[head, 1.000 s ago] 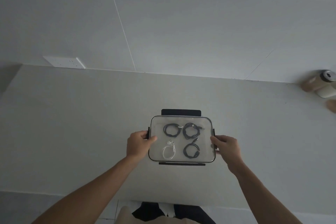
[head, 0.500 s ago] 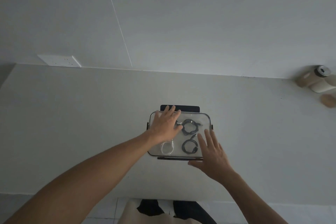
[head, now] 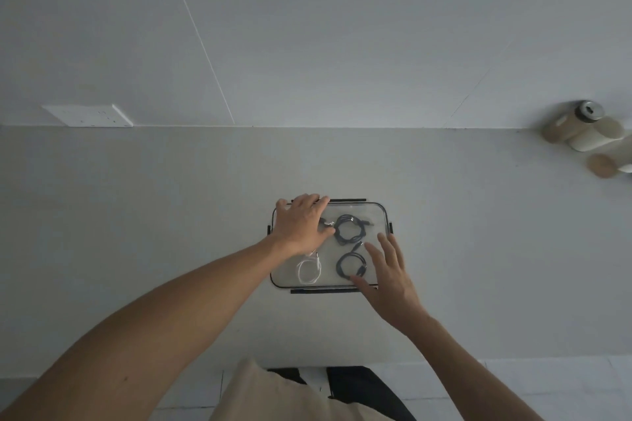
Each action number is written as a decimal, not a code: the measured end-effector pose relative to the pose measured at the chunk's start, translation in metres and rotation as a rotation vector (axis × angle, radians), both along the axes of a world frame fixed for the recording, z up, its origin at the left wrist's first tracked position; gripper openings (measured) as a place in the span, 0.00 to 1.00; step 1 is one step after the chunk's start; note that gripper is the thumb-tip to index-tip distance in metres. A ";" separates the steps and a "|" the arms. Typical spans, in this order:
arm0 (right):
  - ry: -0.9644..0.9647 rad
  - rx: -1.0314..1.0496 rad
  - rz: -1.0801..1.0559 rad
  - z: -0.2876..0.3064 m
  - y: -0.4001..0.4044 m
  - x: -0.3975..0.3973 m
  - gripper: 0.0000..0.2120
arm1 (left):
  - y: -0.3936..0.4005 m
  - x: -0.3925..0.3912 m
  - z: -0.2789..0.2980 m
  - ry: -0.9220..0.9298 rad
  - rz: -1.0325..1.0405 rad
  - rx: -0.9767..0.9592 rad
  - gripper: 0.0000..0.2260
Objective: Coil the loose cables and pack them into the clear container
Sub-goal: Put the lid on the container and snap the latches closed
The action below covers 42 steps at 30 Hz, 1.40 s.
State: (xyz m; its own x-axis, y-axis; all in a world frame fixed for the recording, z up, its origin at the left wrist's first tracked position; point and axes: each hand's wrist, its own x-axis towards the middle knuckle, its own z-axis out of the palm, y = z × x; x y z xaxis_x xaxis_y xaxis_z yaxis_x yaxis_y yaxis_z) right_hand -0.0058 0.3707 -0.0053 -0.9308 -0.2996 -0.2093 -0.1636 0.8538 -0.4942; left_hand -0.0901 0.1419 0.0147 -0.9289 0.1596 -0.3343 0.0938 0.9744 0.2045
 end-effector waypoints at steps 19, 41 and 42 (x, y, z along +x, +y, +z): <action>0.062 0.090 -0.092 -0.014 -0.010 0.019 0.56 | -0.001 0.007 -0.011 -0.042 -0.012 0.066 0.31; -0.882 -1.048 -1.366 0.032 -0.049 0.012 0.09 | 0.004 0.004 -0.016 -0.017 0.046 0.058 0.32; -0.870 -1.028 -1.371 0.030 -0.048 0.013 0.09 | 0.004 0.003 -0.015 -0.015 0.058 0.063 0.32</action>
